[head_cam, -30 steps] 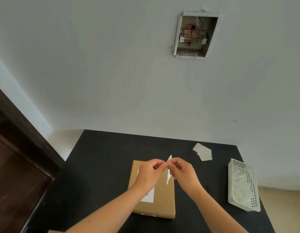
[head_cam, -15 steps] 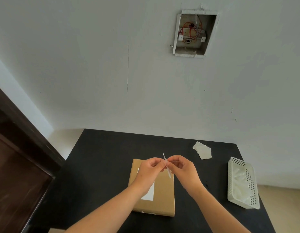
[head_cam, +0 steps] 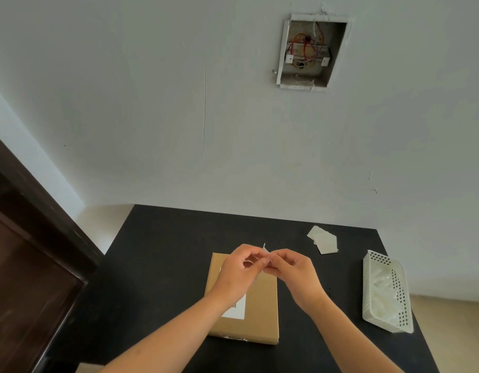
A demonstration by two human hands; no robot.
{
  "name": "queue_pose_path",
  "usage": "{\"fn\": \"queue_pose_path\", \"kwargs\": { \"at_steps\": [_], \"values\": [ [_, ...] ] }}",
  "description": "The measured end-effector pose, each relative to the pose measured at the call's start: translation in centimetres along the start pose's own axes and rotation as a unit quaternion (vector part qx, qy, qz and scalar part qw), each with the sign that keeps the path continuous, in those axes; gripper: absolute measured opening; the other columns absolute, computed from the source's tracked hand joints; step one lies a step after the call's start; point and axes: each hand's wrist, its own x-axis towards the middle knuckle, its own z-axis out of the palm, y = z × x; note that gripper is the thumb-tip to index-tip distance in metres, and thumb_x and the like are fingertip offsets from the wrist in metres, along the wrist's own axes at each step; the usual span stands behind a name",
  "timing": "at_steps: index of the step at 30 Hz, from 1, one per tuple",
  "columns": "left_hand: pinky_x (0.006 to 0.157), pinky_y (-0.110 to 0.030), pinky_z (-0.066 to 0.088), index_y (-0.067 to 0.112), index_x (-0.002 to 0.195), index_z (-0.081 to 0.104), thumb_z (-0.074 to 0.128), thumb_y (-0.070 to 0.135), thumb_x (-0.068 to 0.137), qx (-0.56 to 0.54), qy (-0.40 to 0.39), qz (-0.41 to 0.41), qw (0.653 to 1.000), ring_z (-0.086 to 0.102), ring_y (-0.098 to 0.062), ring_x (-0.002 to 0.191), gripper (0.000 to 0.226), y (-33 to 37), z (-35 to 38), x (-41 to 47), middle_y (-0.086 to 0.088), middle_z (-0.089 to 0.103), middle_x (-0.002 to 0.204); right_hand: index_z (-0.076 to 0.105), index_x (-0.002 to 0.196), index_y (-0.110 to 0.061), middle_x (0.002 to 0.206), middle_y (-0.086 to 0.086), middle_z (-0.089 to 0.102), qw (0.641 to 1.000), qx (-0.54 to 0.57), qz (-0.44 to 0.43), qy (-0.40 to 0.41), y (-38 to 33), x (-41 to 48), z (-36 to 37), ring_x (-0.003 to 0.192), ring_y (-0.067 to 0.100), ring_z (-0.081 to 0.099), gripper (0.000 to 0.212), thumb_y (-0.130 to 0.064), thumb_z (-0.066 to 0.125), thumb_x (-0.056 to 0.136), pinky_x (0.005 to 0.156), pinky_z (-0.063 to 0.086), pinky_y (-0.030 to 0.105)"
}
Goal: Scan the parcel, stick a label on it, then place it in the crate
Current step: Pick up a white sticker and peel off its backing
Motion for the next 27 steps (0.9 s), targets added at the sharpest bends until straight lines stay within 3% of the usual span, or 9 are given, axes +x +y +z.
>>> {"fn": "queue_pose_path", "kwargs": {
  "at_steps": [4, 10, 12, 15, 17, 19, 21, 23, 27],
  "values": [
    [0.082, -0.008, 0.052, 0.050, 0.101, 0.066, 0.068, 0.050, 0.095, 0.022, 0.014, 0.031, 0.999, 0.063, 0.002, 0.106, 0.006, 0.0, 0.0, 0.2, 0.029, 0.062, 0.113, 0.081, 0.097, -0.009, 0.103, 0.019, 0.078, 0.992, 0.117, 0.026, -0.047, -0.4, -0.1, -0.6, 0.103, 0.032, 0.075, 0.019, -0.012, 0.063, 0.100, 0.096, 0.060, 0.044],
    [0.081, -0.012, 0.053, 0.053, 0.111, 0.062, 0.068, 0.058, 0.090, 0.012, 0.021, 0.000, 1.000, 0.059, 0.005, 0.112, 0.023, 0.5, -0.3, 0.1, 0.029, 0.058, 0.119, 0.078, 0.107, -0.002, 0.114, 0.025, 0.075, 0.977, 0.182, 0.024, -0.104, -0.7, -0.1, -1.3, 0.109, 0.036, 0.073, 0.023, -0.012, 0.058, 0.102, 0.093, 0.061, 0.038],
    [0.084, -0.021, 0.056, 0.054, 0.131, 0.053, 0.070, 0.056, 0.090, -0.063, 0.033, -0.079, 0.994, 0.056, 0.002, 0.118, 0.044, 1.0, -0.3, 0.3, 0.026, 0.053, 0.131, 0.077, 0.103, -0.001, 0.110, 0.023, 0.076, 0.977, 0.181, 0.031, -0.106, -0.8, 0.0, -1.4, 0.103, 0.034, 0.074, 0.023, -0.011, 0.056, 0.103, 0.088, 0.061, 0.037],
    [0.111, -0.047, 0.048, 0.038, 0.156, 0.032, 0.069, 0.049, 0.096, -0.215, -0.001, -0.254, 0.943, 0.051, -0.021, 0.134, 0.072, 1.3, -1.0, 0.7, 0.007, 0.046, 0.147, 0.075, 0.083, -0.008, 0.091, 0.016, 0.072, 0.982, 0.155, 0.041, -0.096, -1.2, 0.4, -1.6, 0.087, 0.029, 0.069, 0.034, -0.010, 0.049, 0.106, 0.077, 0.058, 0.037],
    [0.112, -0.053, 0.049, 0.023, 0.152, 0.042, 0.072, 0.036, 0.097, -0.286, -0.047, -0.301, 0.908, 0.058, -0.031, 0.130, 0.065, 0.8, -1.6, 1.0, -0.008, 0.057, 0.144, 0.071, 0.081, -0.007, 0.088, 0.015, 0.068, 0.983, 0.146, 0.043, -0.101, -1.4, 0.7, -1.7, 0.087, 0.029, 0.066, 0.032, -0.013, 0.049, 0.105, 0.075, 0.055, 0.040],
    [0.100, -0.051, 0.058, 0.017, 0.141, 0.056, 0.074, 0.017, 0.095, -0.348, -0.057, -0.302, 0.886, 0.065, -0.037, 0.123, 0.049, 0.6, -2.0, 1.1, -0.019, 0.066, 0.134, 0.072, 0.088, -0.004, 0.094, 0.019, 0.069, 0.982, 0.152, 0.046, -0.104, -1.4, 0.9, -1.8, 0.090, 0.032, 0.066, 0.027, -0.020, 0.054, 0.100, 0.077, 0.053, 0.043],
    [0.085, -0.044, 0.061, 0.015, 0.128, 0.065, 0.073, 0.012, 0.094, -0.375, -0.029, -0.288, 0.881, 0.064, -0.040, 0.121, 0.036, 0.6, -2.0, 1.1, -0.022, 0.067, 0.132, 0.077, 0.100, -0.003, 0.101, 0.020, 0.072, 0.978, 0.171, 0.060, -0.103, -1.1, 1.0, -1.8, 0.092, 0.032, 0.067, 0.031, -0.025, 0.055, 0.101, 0.078, 0.052, 0.042],
    [0.078, -0.041, 0.058, 0.017, 0.121, 0.065, 0.072, 0.012, 0.095, -0.382, 0.012, -0.274, 0.882, 0.062, -0.042, 0.122, 0.027, 0.6, -2.0, 1.3, -0.023, 0.066, 0.130, 0.077, 0.109, -0.004, 0.096, 0.017, 0.073, 0.974, 0.177, 0.071, -0.123, -0.7, 0.8, -1.8, 0.084, 0.026, 0.066, 0.033, -0.028, 0.054, 0.101, 0.073, 0.050, 0.038],
    [0.074, -0.038, 0.058, 0.020, 0.115, 0.064, 0.069, 0.011, 0.097, -0.383, 0.061, -0.249, 0.888, 0.066, -0.036, 0.111, 0.020, 0.8, -2.5, 1.9, -0.019, 0.070, 0.119, 0.078, 0.101, -0.007, 0.086, 0.013, 0.069, 0.973, 0.153, 0.054, -0.164, 0.0, 0.0, -1.8, 0.069, 0.018, 0.059, 0.025, -0.024, 0.060, 0.097, 0.063, 0.048, 0.030]
  ]
}}
